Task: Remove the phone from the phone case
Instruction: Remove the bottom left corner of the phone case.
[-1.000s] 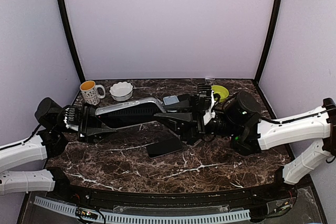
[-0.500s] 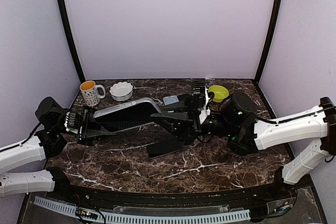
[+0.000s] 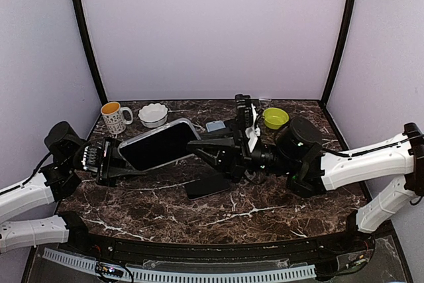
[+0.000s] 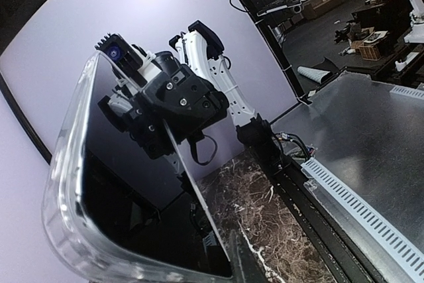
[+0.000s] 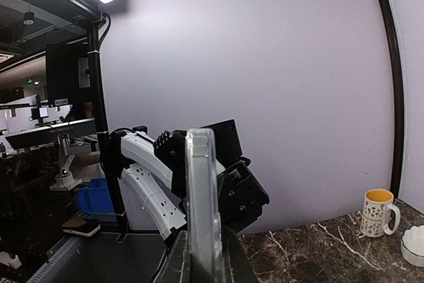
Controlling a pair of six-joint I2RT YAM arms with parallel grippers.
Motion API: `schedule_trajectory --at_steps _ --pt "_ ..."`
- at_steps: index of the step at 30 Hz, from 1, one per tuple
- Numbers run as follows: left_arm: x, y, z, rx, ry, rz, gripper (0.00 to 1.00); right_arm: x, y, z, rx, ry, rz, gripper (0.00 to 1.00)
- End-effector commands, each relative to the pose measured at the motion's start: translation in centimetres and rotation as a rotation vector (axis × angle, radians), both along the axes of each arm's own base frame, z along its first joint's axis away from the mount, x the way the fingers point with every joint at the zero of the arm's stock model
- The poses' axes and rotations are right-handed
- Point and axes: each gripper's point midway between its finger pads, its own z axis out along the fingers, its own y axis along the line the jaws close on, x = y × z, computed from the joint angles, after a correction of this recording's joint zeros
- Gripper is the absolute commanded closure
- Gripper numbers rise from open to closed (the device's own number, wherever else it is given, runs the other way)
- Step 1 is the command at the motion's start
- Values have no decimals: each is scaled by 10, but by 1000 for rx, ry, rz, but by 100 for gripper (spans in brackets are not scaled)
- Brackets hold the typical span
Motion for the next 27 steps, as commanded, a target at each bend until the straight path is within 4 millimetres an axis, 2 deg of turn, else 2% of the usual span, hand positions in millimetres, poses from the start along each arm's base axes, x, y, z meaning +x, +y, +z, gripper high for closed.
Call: schedule_trajectory --at_steps 1,10,27 --pt "-14 5 16 -47 -140 -37 89 13 -6 26 38 131 -46 100" --pt "-16 7 16 -40 -157 -32 89 28 3 3 -95 258 -95 100" --pt "-19 9 17 -24 -181 -34 86 53 -9 -14 -158 523 -111 100"
